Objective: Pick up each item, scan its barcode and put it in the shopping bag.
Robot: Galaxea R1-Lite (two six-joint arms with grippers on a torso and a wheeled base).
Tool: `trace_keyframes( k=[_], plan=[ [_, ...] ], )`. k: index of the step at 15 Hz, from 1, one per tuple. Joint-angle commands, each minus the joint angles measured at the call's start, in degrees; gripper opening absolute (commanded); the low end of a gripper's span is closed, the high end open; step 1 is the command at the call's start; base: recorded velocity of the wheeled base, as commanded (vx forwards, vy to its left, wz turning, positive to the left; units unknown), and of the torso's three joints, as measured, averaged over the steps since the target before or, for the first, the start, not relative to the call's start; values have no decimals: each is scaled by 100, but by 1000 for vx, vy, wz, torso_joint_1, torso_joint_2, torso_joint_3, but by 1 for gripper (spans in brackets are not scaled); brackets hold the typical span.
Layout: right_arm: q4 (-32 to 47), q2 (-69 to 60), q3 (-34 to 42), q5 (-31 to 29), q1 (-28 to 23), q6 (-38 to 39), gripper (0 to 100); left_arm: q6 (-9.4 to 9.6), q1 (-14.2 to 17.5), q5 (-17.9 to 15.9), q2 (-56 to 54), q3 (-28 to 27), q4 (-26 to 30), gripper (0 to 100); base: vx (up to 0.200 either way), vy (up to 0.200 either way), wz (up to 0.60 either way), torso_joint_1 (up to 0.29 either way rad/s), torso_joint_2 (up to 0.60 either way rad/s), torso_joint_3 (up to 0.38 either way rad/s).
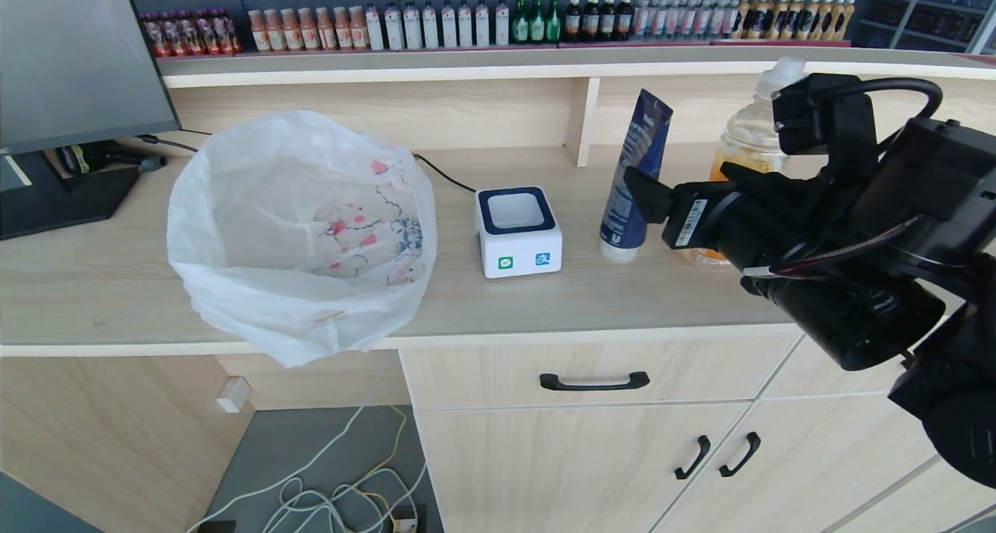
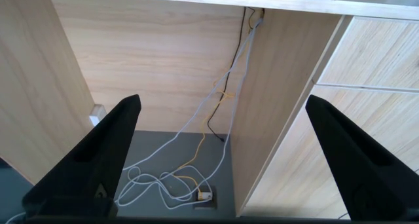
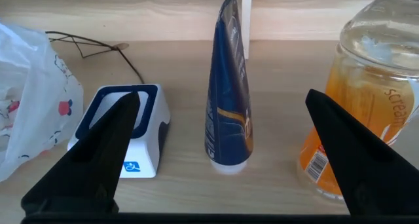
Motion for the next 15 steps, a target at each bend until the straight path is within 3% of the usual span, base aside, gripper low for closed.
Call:
trace_keyframes(
  k=[1,7,15],
  plan=[
    [-2,232,-223,-3,-24,-26,100,-2,2,0,-2,0,0,100,0,0,0,0,0,0],
    [-2,794,-733,32,-33,9,100,-2,2,0,-2,0,0,100,0,0,0,0,0,0],
    [7,1480,-1594,67,-446,27,100,-2,2,0,-2,0,0,100,0,0,0,0,0,0]
  ],
)
